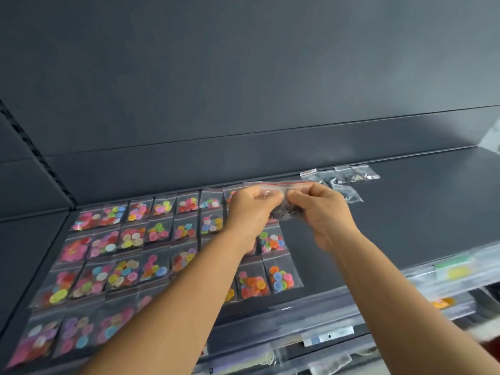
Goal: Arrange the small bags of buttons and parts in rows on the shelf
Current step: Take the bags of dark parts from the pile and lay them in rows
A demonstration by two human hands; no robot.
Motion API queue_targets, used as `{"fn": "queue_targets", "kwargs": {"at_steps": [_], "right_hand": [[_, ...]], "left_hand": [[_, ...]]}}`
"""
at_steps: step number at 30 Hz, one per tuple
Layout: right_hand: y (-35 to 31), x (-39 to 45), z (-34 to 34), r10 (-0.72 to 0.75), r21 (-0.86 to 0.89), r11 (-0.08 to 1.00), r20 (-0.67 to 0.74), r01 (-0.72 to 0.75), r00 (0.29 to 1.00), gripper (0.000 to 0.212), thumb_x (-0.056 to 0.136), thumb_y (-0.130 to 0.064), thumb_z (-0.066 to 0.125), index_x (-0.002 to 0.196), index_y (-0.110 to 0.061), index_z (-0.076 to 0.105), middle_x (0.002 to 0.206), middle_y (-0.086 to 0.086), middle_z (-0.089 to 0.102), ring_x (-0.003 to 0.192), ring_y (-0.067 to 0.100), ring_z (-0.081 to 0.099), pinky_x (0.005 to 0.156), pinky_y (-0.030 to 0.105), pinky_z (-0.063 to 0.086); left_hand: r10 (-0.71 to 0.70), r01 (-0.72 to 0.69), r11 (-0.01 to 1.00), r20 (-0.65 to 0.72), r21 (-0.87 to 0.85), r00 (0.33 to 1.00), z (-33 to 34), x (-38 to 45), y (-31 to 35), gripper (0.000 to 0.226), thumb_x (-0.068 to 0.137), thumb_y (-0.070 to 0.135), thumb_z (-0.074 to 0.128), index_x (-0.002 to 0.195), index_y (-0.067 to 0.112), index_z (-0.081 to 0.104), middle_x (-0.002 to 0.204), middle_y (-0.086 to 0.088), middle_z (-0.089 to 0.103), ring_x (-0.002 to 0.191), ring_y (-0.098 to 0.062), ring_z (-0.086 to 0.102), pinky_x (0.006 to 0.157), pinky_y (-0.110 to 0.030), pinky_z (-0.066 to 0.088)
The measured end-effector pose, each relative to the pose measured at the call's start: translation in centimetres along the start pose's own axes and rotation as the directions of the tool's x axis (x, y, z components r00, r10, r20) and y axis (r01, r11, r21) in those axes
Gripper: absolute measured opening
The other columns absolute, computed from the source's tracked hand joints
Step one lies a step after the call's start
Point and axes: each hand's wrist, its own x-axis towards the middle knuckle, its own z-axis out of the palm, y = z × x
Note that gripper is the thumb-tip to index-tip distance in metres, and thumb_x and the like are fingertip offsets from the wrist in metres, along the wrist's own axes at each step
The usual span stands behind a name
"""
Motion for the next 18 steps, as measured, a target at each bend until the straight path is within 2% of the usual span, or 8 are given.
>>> {"fn": "queue_targets", "kwargs": {"at_steps": [3, 5, 8, 11, 15, 17, 18], "right_hand": [[-0.2, 0.5, -1.6, -0.02, 0.001, 1.0, -0.051, 0.02, 0.998, 0.014, 0.076, -0.008, 0.07, 0.064, -0.014, 0.069, 0.066, 0.007, 0.07, 0.062, 0.017, 0.064, 0.072, 0.036, 0.055], [-0.5, 0.8, -2.6, -0.017, -0.002, 1.0, -0.083, 0.017, 0.996, 0.016, 0.078, -0.011, 0.068, 0.063, -0.015, 0.07, 0.071, 0.009, 0.071, 0.067, 0.021, 0.064, 0.077, 0.039, 0.054], [-1.1, 1.4, -4.0, -0.008, 0.024, 1.0, -0.096, 0.011, 0.995, 0.013, 0.082, -0.012, 0.067, 0.069, -0.014, 0.071, 0.078, 0.012, 0.073, 0.071, 0.02, 0.066, 0.071, 0.032, 0.056], [-1.4, 2.2, -5.1, -0.018, 0.005, 1.0, -0.15, 0.019, 0.988, 0.011, 0.08, -0.008, 0.07, 0.071, -0.015, 0.071, 0.066, -0.001, 0.07, 0.061, 0.011, 0.065, 0.059, 0.023, 0.055], [-1.0, 3.1, -6.9, -0.033, -0.085, 0.996, -0.238, 0.013, 0.971, 0.013, 0.077, -0.014, 0.068, 0.066, -0.02, 0.072, 0.064, -0.004, 0.069, 0.059, 0.01, 0.062, 0.065, 0.027, 0.054], [-0.8, 3.5, -7.7, -0.032, -0.105, 0.994, -0.243, 0.007, 0.97, 0.015, 0.079, -0.019, 0.065, 0.067, -0.024, 0.073, 0.065, -0.004, 0.069, 0.06, 0.01, 0.061, 0.067, 0.03, 0.053], [-0.8, 3.8, -8.2, -0.03, -0.109, 0.994, -0.244, 0.004, 0.969, 0.015, 0.079, -0.02, 0.065, 0.068, -0.024, 0.073, 0.064, -0.004, 0.068, 0.06, 0.011, 0.06, 0.068, 0.032, 0.053]], "left_hand": [[0.011, -0.011, 1.0, 0.038, -0.001, 0.999, 1.9, 0.9, 0.4, 0.012, 0.078, 0.026, 0.069, 0.067, 0.023, 0.068, 0.07, 0.008, 0.07, 0.072, -0.012, 0.064, 0.07, -0.031, 0.054], [0.01, -0.011, 1.0, 0.064, 0.015, 0.998, 2.8, 1.5, 0.9, 0.016, 0.076, 0.026, 0.069, 0.06, 0.024, 0.067, 0.067, 0.009, 0.069, 0.07, -0.011, 0.063, 0.07, -0.032, 0.055], [0.023, -0.024, 1.0, 0.095, 0.005, 0.995, 4.0, 2.7, 1.8, 0.01, 0.075, 0.026, 0.069, 0.066, 0.021, 0.068, 0.077, 0.001, 0.072, 0.076, -0.018, 0.066, 0.077, -0.04, 0.055], [0.038, -0.036, 0.999, 0.126, -0.02, 0.991, 5.1, 3.6, 2.3, 0.006, 0.077, 0.026, 0.07, 0.074, 0.021, 0.068, 0.084, -0.001, 0.072, 0.088, -0.023, 0.068, 0.083, -0.045, 0.056], [0.024, -0.014, 0.999, 0.196, -0.053, 0.98, 6.8, 4.2, 2.6, 0.016, 0.085, 0.026, 0.063, 0.074, 0.016, 0.07, 0.081, -0.008, 0.067, 0.08, -0.028, 0.063, 0.088, -0.051, 0.052], [0.027, -0.02, 0.999, 0.218, -0.036, 0.976, 7.8, 4.6, 2.6, 0.024, 0.091, 0.025, 0.055, 0.075, 0.016, 0.07, 0.086, -0.009, 0.07, 0.085, -0.028, 0.063, 0.09, -0.046, 0.051], [0.039, -0.035, 0.999, 0.216, -0.025, 0.976, 8.3, 4.8, 2.5, 0.025, 0.092, 0.024, 0.053, 0.076, 0.017, 0.07, 0.088, -0.008, 0.071, 0.086, -0.025, 0.064, 0.086, -0.039, 0.052]]}}
